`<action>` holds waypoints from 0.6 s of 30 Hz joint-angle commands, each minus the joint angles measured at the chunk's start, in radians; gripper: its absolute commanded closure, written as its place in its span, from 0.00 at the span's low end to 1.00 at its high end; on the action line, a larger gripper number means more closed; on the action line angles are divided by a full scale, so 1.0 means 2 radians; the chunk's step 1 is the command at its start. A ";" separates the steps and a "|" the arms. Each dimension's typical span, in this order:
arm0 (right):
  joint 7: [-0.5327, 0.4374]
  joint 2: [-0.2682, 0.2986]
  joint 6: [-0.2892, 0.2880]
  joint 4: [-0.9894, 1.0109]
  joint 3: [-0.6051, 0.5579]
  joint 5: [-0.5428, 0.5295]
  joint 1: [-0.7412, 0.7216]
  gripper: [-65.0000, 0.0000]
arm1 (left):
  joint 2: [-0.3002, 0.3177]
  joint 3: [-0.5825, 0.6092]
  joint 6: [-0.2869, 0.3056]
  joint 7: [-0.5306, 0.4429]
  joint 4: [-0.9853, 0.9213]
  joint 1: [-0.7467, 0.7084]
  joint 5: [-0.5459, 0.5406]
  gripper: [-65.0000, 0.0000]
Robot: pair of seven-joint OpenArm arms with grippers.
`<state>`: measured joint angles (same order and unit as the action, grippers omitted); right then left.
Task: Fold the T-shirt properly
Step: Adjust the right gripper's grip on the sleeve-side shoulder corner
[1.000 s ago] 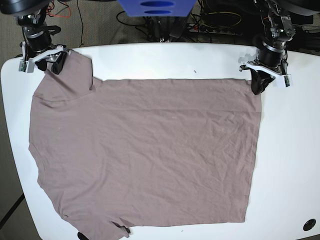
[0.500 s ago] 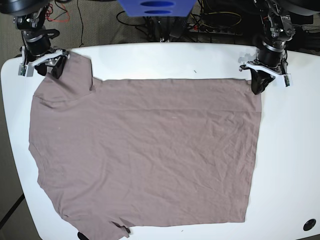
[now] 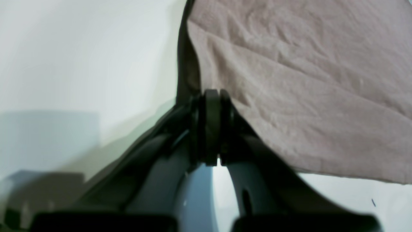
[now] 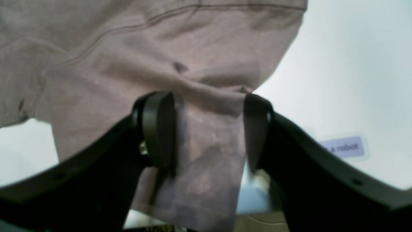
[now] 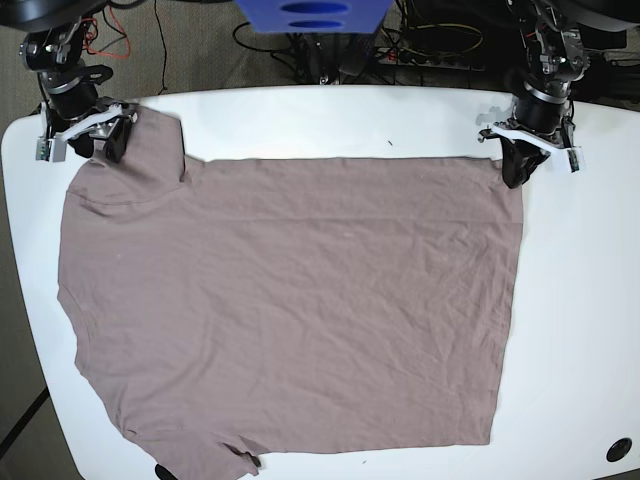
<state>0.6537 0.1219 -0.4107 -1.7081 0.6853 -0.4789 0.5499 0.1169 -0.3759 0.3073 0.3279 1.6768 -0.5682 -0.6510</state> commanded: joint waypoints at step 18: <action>0.037 0.003 -0.101 0.009 0.039 -0.059 0.005 0.91 | 0.002 -0.004 -0.004 0.011 0.004 -0.015 0.005 1.00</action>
<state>0.7303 0.1188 -0.6109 -1.6798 0.7612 -0.5976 0.5537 0.1165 -0.3809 0.3103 0.3149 1.6783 -0.5808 -0.6552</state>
